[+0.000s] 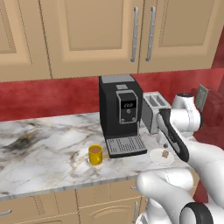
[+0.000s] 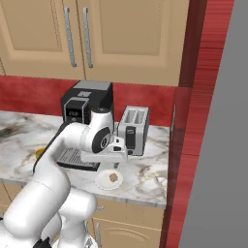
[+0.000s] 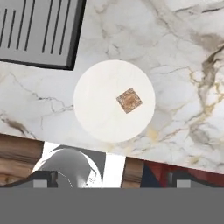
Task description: Take a sugar cube from the saucer and place it inside the coffee. Then, grab milk from the fridge and place it next to the coffee on the counter to sweeten the coffee.
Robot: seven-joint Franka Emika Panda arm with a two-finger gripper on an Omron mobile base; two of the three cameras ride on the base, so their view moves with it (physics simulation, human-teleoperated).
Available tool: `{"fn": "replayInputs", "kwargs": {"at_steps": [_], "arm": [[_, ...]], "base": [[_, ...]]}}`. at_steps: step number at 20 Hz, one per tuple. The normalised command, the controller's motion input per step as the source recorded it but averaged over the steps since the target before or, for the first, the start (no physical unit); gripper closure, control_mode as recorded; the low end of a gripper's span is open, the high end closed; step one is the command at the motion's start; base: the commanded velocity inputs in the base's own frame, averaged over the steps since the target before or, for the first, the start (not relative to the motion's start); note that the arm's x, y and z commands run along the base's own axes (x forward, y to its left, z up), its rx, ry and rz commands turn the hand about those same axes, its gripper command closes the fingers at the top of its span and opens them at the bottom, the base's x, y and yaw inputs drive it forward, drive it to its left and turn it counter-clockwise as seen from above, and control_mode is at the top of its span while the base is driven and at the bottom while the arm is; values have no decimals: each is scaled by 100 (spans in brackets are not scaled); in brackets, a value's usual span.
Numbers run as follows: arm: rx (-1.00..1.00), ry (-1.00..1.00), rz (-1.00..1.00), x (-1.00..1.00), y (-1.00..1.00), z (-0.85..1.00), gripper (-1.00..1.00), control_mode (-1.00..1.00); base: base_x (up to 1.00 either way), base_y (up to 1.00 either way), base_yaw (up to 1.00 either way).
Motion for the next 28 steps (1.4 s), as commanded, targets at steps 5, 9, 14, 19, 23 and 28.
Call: {"fn": "replayInputs", "kwargs": {"at_steps": [5,9,14,19,23,28], "arm": [[-4,-2,5,8,-3,-83,-100,-100],[-1,0,3,26,-15,-44,-100,-100],[0,0,0,31,-11,-25,-100,-100],[0,0,0,20,-3,-2,-100,-100],[0,0,0,24,0,-2,-100,-100],[0,0,0,11,0,-22,-100,-100]], "base": [[0,0,0],[0,0,0],[0,0,0],[0,0,0],[0,0,0],[0,0,0]]}}
